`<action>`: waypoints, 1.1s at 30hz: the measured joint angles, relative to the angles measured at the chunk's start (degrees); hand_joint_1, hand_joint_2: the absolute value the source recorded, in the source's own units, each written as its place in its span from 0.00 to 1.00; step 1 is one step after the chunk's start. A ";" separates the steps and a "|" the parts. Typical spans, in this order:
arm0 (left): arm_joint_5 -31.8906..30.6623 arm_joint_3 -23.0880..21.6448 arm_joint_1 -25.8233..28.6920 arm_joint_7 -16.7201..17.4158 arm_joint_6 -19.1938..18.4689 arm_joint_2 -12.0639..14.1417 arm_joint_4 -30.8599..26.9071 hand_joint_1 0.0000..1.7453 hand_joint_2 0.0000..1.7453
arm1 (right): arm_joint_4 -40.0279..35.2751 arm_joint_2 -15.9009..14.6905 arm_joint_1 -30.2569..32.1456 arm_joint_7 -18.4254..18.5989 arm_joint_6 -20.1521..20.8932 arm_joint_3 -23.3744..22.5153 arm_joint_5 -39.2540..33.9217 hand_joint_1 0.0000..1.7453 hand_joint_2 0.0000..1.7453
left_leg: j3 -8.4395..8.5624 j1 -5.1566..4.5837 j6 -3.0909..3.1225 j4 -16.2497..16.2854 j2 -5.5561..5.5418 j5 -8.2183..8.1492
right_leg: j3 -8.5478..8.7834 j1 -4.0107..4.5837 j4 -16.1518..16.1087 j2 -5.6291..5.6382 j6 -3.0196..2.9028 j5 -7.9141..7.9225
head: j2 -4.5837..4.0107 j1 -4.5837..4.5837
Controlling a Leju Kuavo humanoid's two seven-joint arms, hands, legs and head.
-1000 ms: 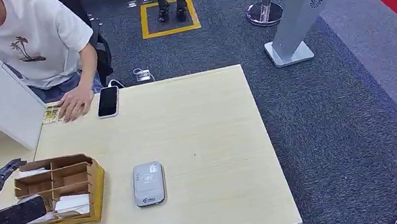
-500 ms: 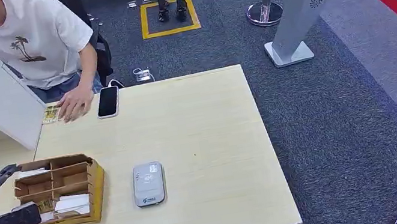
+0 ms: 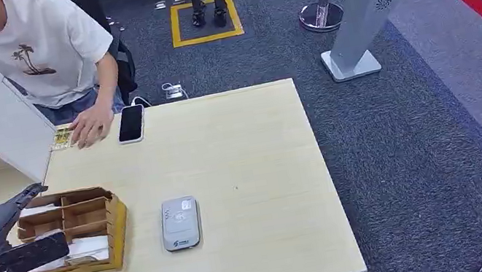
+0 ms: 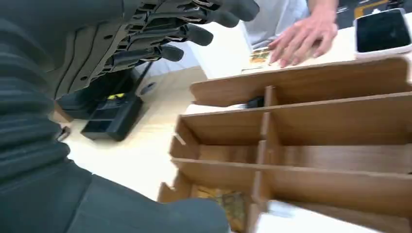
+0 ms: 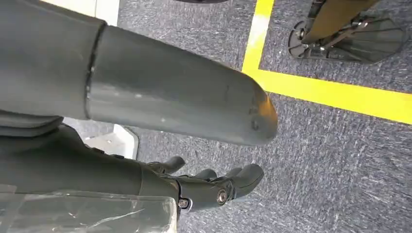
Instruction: Pass the card to the sensor for recognition and then transmit it.
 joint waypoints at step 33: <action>4.85 -3.80 4.67 1.05 3.48 7.34 -4.04 0.00 1.00 | 0.00 0.00 0.34 -0.02 -0.20 0.00 -0.66 0.00 0.00 | -0.02 0.01 0.00 -0.01 0.01 0.00 | -0.01 0.00 0.01 0.00 0.00 0.00 | 0.00 0.02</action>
